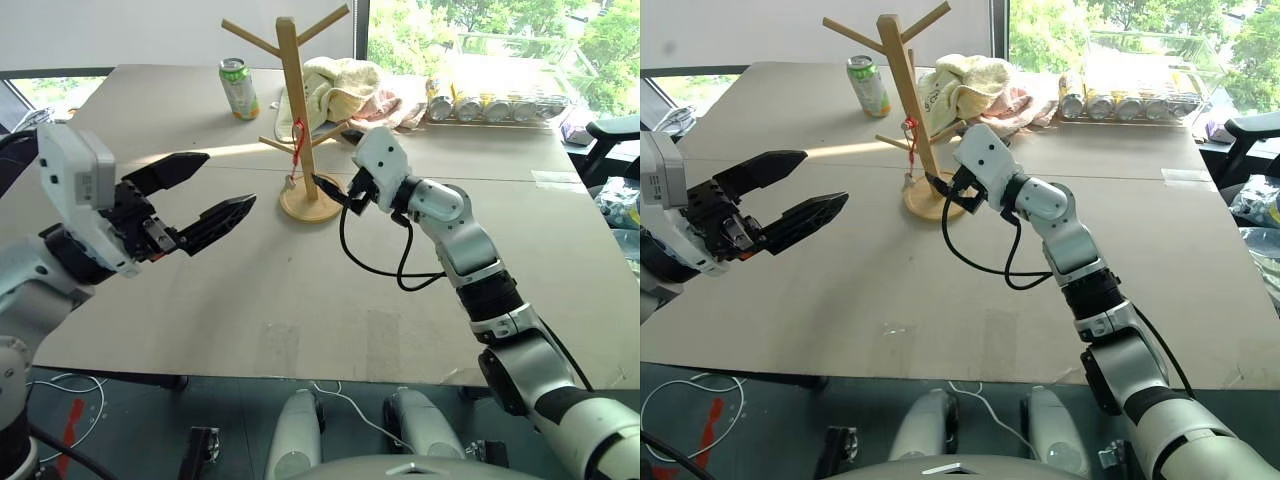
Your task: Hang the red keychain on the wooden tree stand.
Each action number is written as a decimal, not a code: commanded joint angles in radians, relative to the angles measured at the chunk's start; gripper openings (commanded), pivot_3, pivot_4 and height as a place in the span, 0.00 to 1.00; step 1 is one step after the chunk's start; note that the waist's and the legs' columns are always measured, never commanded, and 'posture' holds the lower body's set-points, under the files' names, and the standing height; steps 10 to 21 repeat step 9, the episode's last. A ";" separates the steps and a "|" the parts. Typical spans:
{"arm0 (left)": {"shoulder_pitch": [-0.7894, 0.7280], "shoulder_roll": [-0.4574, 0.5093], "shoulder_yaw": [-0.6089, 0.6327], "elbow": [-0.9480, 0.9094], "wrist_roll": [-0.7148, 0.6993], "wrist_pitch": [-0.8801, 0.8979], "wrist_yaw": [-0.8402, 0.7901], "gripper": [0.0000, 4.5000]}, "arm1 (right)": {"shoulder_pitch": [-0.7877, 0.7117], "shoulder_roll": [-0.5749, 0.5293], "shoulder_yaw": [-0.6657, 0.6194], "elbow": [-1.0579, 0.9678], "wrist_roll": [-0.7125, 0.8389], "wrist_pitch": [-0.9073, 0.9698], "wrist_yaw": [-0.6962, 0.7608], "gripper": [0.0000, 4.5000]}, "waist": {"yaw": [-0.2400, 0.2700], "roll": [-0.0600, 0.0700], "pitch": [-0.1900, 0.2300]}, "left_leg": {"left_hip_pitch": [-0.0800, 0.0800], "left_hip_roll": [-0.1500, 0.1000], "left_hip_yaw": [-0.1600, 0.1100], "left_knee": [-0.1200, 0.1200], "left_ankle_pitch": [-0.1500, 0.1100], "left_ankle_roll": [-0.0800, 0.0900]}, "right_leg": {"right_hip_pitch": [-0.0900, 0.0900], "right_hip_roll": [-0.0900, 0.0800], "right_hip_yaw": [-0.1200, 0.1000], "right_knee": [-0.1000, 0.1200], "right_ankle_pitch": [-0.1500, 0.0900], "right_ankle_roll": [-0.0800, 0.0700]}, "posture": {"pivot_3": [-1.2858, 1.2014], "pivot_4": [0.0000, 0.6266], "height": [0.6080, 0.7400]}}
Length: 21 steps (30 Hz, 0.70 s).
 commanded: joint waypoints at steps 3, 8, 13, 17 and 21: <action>0.010 0.063 0.019 0.043 0.080 -0.005 -0.014 1.00 | 0.044 -0.106 -0.054 -0.178 0.114 0.119 0.130 0.99 | 0.003 0.000 0.000 | 0.000 0.000 0.000 0.000 0.000 0.000 | 0.000 0.000 0.000 -0.001 0.000 0.000 | 0.52 0.24 0.94; -0.009 0.103 0.038 0.115 0.118 -0.012 -0.062 1.00 | 0.050 -0.288 -0.123 -0.354 0.320 0.351 0.331 0.99 | 0.003 0.002 0.003 | 0.000 0.000 0.000 0.000 0.000 0.000 | 0.000 -0.001 0.000 -0.001 0.000 0.000 | 0.52 0.24 0.94; -0.016 0.107 0.031 0.128 0.128 -0.017 -0.070 1.00 | 0.045 -0.315 -0.141 -0.383 0.358 0.400 0.345 0.99 | 0.003 0.002 0.003 | 0.000 0.000 0.000 0.000 0.000 0.000 | 0.000 -0.001 0.000 -0.001 0.000 0.000 | 0.52 0.24 0.94; -0.016 0.107 0.031 0.128 0.128 -0.017 -0.070 1.00 | 0.045 -0.315 -0.141 -0.383 0.358 0.400 0.345 0.99 | 0.003 0.002 0.003 | 0.000 0.000 0.000 0.000 0.000 0.000 | 0.000 -0.001 0.000 -0.001 0.000 0.000 | 0.52 0.24 0.94; -0.016 0.107 0.031 0.128 0.128 -0.017 -0.070 1.00 | 0.045 -0.315 -0.141 -0.383 0.358 0.400 0.345 0.99 | 0.003 0.002 0.003 | 0.000 0.000 0.000 0.000 0.000 0.000 | 0.000 -0.001 0.000 -0.001 0.000 0.000 | 0.52 0.24 0.94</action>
